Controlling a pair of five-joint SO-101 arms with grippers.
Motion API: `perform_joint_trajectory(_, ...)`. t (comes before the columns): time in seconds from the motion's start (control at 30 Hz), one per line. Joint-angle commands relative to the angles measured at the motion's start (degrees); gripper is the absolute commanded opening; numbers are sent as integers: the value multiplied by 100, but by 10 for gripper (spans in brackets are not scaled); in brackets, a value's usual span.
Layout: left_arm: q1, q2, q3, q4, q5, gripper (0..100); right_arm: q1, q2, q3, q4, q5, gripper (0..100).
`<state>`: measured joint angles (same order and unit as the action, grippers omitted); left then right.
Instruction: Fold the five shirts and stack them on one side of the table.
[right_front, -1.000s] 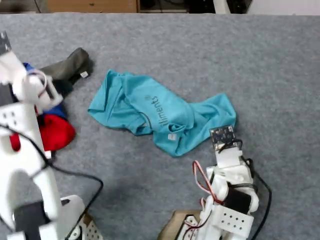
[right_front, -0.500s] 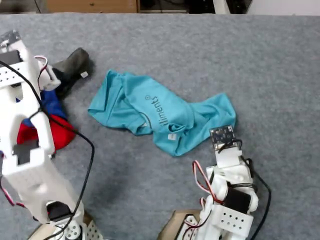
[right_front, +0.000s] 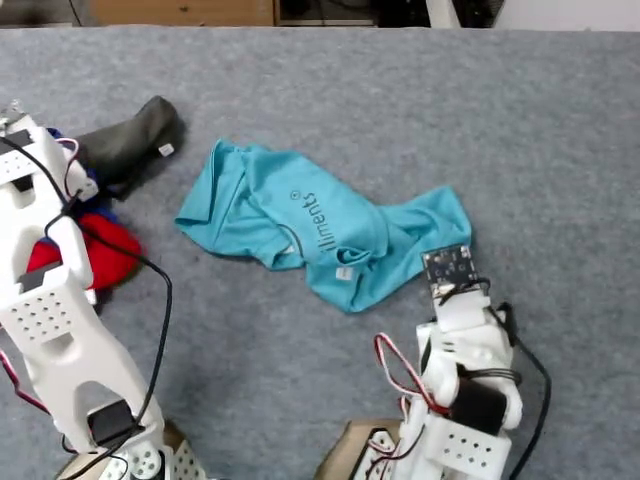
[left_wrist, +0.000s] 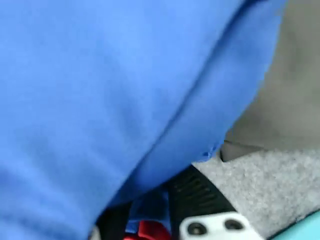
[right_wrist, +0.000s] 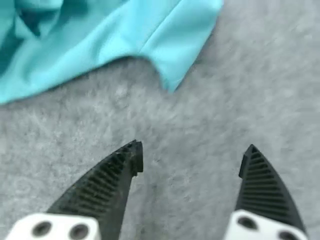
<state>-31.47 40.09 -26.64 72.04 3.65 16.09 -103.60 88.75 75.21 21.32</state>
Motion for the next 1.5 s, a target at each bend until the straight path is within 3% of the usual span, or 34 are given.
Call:
perform_joint_trajectory(0.0,-571,-13,-422,88,9,19,-84,-444,-804,35,-53,314)
perform_joint_trajectory(0.13,-914,-13,-1143,431,9,19,-84,-426,-1349,0,-18,314)
perform_joint_trajectory(0.37,-1099,-13,-2505,1336,-26,23,-136,84,-1701,-1029,-53,313)
perform_joint_trajectory(0.5,-1240,-13,-3332,1811,0,24,-365,1534,-2642,-1398,-264,307)
perform_joint_trajectory(0.67,-1011,-13,-4273,2901,0,59,-1051,4092,-4602,-1204,-1116,212)
perform_joint_trajectory(0.83,-316,-224,-4176,2892,9,209,-2229,6237,-6000,-1169,-1512,214)
perform_joint_trajectory(0.97,448,-453,-3824,2875,18,274,-2976,7626,-6985,-1187,-1538,214)
perform_joint_trajectory(1.13,1222,-84,-3218,2462,141,274,-3292,9631,-8233,-1477,-1363,211)
perform_joint_trajectory(1.27,1257,769,-2892,1240,1204,274,-3495,11345,-9393,-1354,-1090,213)
perform_joint_trajectory(1.4,1240,1464,-2910,738,1389,268,-3591,12760,-10510,-1134,-976,214)
perform_joint_trajectory(1.47,1099,1736,-2945,554,1389,202,-3600,13367,-11020,-1046,-985,214)
